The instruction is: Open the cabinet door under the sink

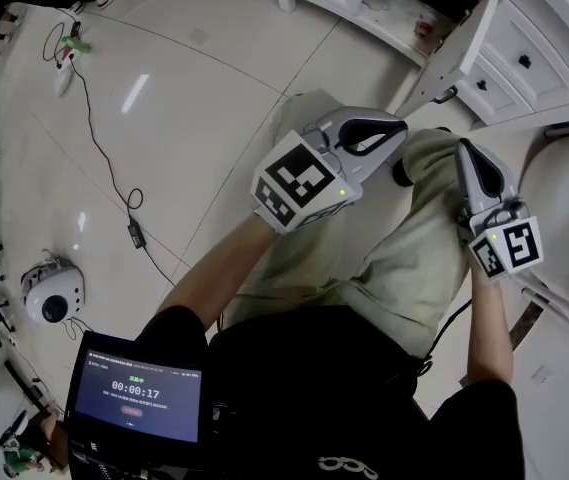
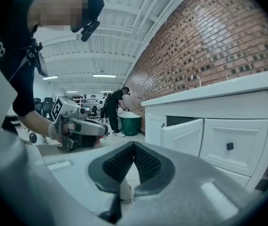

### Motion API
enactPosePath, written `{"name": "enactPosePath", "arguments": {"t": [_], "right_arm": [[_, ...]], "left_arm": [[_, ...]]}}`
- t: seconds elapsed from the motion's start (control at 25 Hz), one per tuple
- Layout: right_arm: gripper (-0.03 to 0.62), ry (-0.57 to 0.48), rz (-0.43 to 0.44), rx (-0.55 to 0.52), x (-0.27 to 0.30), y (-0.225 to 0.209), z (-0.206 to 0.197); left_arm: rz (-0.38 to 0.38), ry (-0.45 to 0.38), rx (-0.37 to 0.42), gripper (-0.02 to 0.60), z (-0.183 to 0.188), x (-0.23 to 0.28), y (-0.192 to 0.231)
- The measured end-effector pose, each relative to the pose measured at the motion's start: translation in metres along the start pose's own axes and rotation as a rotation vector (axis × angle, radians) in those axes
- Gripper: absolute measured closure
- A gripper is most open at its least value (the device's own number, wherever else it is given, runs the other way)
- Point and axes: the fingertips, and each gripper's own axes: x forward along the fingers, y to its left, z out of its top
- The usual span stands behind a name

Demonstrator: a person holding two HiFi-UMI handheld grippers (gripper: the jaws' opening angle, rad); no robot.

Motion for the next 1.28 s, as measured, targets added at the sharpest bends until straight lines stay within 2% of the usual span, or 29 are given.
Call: {"name": "enactPosePath", "arguments": {"t": [0.28,0.6,1.28], "right_arm": [[0.602,0.072,0.007,-0.039,0.019,-0.01,-0.024],[0.602,0.126,-0.013,-0.071,0.013,-0.021,-0.039],[0.602,0.127,-0.042,-0.048,-0.002,-0.032,-0.039]], "left_arm": [[0.021,0.069,0.063,0.565,-0.022,0.019,0.017],[-0.001,0.023,0.03,0.565,-0.02,0.033,0.011],[-0.007,0.036,0.043,0.565,-0.021,0.042,0.007]]}}
